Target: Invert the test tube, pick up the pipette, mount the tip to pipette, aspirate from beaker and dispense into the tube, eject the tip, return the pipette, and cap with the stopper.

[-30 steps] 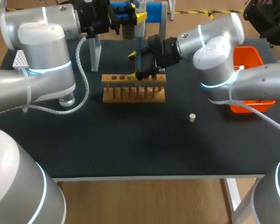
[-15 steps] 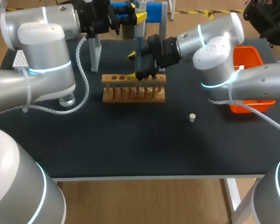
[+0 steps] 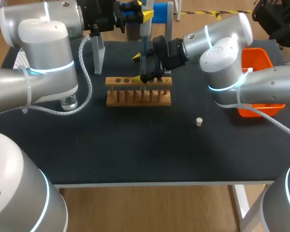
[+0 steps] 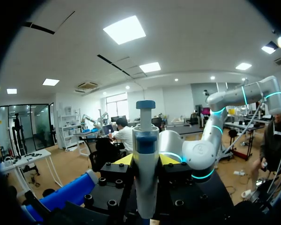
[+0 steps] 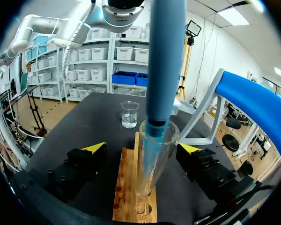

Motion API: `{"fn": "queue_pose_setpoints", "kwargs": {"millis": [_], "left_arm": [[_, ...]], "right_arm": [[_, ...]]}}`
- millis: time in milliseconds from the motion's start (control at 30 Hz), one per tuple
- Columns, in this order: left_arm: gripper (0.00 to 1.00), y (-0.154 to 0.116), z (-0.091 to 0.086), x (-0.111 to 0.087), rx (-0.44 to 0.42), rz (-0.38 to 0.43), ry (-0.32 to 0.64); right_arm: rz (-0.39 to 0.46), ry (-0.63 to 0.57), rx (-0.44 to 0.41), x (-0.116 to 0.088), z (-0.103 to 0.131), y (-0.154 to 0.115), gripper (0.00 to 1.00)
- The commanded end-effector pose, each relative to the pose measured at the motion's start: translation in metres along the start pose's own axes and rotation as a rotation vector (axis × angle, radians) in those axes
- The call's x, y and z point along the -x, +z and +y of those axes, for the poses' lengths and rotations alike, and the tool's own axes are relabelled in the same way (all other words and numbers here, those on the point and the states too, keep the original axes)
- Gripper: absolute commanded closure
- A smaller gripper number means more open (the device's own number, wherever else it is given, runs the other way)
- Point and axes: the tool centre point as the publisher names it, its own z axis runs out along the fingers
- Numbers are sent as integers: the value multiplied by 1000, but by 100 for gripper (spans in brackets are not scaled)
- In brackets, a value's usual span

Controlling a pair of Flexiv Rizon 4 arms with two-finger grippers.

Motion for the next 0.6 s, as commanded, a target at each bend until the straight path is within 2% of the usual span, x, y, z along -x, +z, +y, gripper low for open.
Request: {"fn": "queue_pose_setpoints", "kwargs": {"millis": [33, 600], "left_arm": [[100, 2, -5, -2, 12, -1, 1], [100, 6, -21, -8, 25, 3, 22]], "right_arm": [[-1, 0, 0, 0, 0, 0, 0], [-1, 0, 0, 0, 0, 0, 0]]}}
